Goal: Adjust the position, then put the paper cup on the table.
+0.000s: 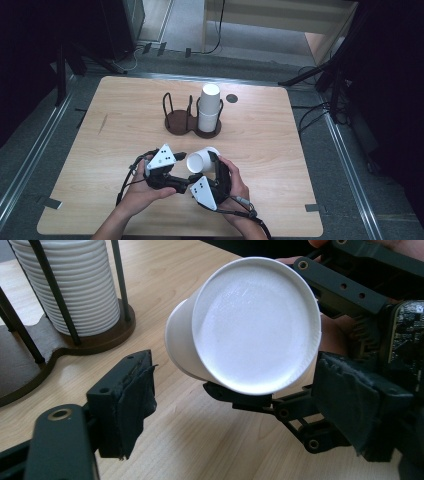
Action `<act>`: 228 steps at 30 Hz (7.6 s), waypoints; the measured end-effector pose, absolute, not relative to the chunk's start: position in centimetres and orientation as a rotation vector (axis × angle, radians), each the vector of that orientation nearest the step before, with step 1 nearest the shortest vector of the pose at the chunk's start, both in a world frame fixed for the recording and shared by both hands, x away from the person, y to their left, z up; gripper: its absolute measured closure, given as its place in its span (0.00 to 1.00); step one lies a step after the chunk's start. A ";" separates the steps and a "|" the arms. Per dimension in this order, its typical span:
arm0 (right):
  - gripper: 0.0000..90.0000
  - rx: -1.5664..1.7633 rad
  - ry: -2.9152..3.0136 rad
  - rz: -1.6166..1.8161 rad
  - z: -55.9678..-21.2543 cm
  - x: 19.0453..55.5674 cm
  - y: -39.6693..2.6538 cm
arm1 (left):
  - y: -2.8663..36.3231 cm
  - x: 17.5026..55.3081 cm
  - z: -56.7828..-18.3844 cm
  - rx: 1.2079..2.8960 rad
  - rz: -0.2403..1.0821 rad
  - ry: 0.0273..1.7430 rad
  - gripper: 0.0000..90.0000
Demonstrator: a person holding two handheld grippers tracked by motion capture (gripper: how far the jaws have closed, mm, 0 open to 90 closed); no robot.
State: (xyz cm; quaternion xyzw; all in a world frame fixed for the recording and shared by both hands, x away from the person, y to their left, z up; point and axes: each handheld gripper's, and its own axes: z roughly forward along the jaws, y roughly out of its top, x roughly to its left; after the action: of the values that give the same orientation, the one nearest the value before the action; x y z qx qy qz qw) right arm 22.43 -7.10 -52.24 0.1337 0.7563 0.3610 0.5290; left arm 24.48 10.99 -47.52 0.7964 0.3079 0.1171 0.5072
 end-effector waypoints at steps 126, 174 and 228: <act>0.00 2.510 1.117 2.161 -46.7 26.7 -9.0 | 12.6 24.4 -49.1 1.465 0.568 0.674 0.41; 0.24 2.483 1.013 2.240 -48.7 28.3 -9.3 | 12.8 24.4 -48.3 1.614 0.482 0.744 0.13; 0.25 1.219 1.316 1.514 -43.6 29.3 -13.5 | 18.1 25.0 -47.7 1.594 0.408 0.910 0.02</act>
State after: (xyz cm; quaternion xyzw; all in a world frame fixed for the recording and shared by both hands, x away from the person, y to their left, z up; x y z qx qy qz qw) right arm 29.27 -13.49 -43.61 0.4788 0.5170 0.5948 0.3869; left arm 24.99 18.13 -47.73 0.6848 0.3909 0.1751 0.5896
